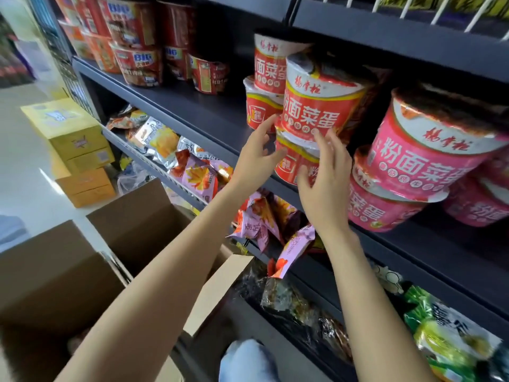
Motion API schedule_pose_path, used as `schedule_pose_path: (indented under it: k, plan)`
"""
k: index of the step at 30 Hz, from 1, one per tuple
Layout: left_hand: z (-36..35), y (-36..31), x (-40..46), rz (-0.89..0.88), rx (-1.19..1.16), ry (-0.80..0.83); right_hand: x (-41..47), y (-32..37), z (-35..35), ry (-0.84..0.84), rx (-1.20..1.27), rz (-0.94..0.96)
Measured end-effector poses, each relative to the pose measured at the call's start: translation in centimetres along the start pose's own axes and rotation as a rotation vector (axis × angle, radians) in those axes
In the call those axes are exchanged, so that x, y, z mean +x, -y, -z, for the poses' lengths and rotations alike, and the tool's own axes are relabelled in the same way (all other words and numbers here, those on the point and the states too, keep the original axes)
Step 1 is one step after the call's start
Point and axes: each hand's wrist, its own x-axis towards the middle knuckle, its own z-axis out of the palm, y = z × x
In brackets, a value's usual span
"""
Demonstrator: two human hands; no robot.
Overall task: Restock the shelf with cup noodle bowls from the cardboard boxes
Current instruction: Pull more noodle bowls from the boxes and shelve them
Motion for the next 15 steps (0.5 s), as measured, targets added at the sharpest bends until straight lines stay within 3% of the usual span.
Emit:
schedule_pose_path:
  k: [3, 7, 11, 15]
  plan:
    - [4.4, 1.5, -3.9, -0.156, 0.199, -0.121, -3.0, 2.6, -1.4, -0.002, 0.104, 0.135]
    - [13.1, 5.9, -12.6, -0.223, 0.352, -0.301, -8.3, 7.1, -6.2, 0.315, 0.247, 0.193]
    - [22.0, 12.2, -21.9, 0.037, 0.431, -0.527, -13.8, 12.6, -13.2, 0.731, 0.335, 0.244]
    - [29.1, 18.9, -28.7, 0.519, 0.709, -0.643, -18.5, 17.1, -21.3, 1.009, 0.415, 0.263]
